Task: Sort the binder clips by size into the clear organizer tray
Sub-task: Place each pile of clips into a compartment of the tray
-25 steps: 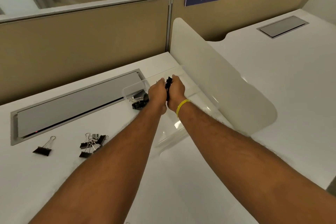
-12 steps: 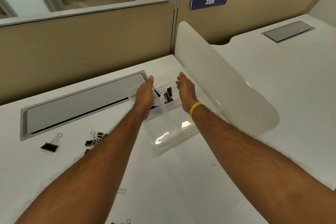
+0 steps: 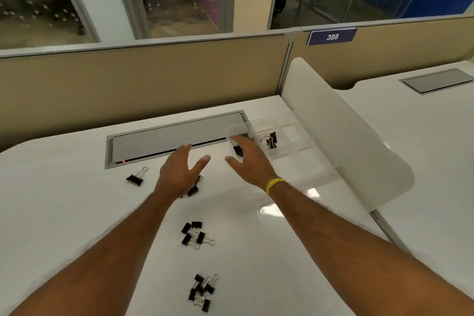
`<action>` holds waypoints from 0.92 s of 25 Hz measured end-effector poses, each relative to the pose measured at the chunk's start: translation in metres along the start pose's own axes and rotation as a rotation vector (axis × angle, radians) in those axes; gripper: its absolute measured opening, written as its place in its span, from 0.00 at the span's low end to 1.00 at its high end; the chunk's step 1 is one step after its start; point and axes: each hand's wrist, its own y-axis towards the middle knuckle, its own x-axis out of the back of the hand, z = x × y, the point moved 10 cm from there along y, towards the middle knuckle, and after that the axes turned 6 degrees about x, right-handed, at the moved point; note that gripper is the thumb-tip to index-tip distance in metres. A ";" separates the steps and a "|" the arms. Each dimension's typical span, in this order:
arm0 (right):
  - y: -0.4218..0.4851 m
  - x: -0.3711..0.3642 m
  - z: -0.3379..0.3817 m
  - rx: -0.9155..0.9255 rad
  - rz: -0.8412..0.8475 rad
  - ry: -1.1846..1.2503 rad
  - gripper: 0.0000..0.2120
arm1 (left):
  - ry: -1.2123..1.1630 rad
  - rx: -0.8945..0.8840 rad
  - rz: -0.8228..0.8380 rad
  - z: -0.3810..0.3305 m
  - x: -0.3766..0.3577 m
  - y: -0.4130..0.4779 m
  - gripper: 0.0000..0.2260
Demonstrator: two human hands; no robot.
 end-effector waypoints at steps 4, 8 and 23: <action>-0.011 -0.065 0.041 0.160 0.223 -0.210 0.33 | 0.251 -0.003 -0.075 0.049 0.033 -0.022 0.43; -0.012 -0.126 0.068 0.198 0.348 -0.254 0.36 | 0.400 0.054 -0.089 0.099 0.060 -0.036 0.46; 0.043 -0.269 0.120 0.254 0.491 -0.351 0.36 | 0.421 0.117 -0.038 0.210 0.077 -0.029 0.43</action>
